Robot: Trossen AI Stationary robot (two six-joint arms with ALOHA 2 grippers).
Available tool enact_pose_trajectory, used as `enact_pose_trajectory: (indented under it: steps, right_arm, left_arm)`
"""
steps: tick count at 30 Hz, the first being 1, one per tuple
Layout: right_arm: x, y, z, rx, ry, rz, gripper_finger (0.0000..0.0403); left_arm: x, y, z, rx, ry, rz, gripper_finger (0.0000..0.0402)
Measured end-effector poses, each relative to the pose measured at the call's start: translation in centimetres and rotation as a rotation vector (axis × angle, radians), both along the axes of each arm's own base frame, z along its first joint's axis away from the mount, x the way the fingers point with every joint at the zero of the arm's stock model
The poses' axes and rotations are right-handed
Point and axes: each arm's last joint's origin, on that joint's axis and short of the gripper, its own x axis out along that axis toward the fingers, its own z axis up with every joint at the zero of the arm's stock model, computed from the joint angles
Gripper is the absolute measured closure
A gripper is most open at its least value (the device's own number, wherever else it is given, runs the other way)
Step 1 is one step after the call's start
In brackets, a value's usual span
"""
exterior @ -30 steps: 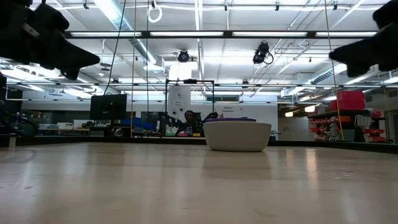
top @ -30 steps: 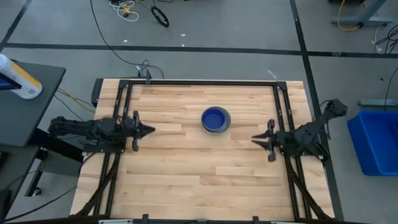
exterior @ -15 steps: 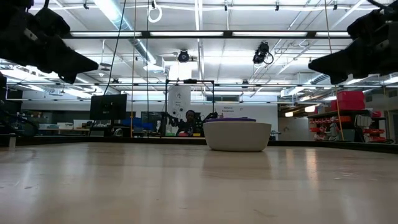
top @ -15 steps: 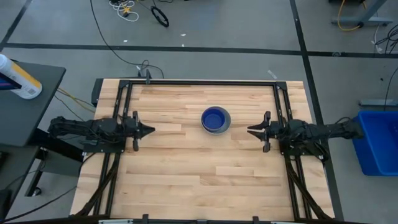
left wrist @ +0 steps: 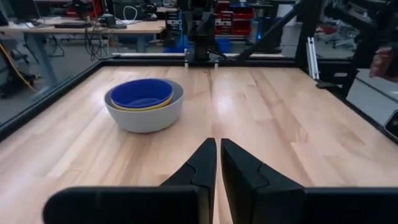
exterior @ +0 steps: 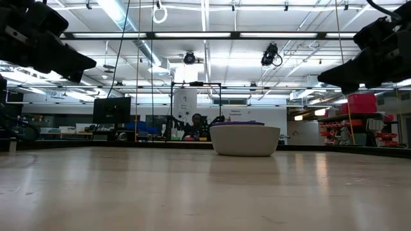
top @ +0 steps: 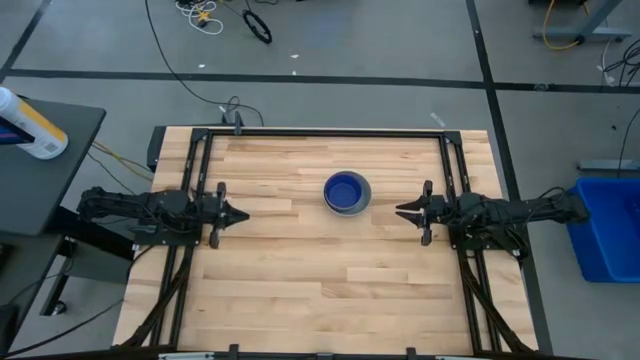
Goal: Nest bowls inside each other
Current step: Return to Home Position
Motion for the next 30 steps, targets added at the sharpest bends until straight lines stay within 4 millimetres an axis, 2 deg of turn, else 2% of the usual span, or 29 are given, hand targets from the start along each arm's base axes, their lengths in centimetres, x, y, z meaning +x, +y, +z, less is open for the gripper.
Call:
enact_pose_trajectory:
  steps: [18,30]
  right_arm:
    - [0.02,0.00,-0.01,0.000,0.001,-0.001,0.0322]
    - [0.02,0.00,-0.02,-0.001,0.002,-0.001,0.0322]
  left_arm:
    - [0.01,0.01,-0.01,0.083,0.001,-0.009,0.0370]
    - [0.01,0.01,0.00,0.206,0.004,-0.026,0.0370]
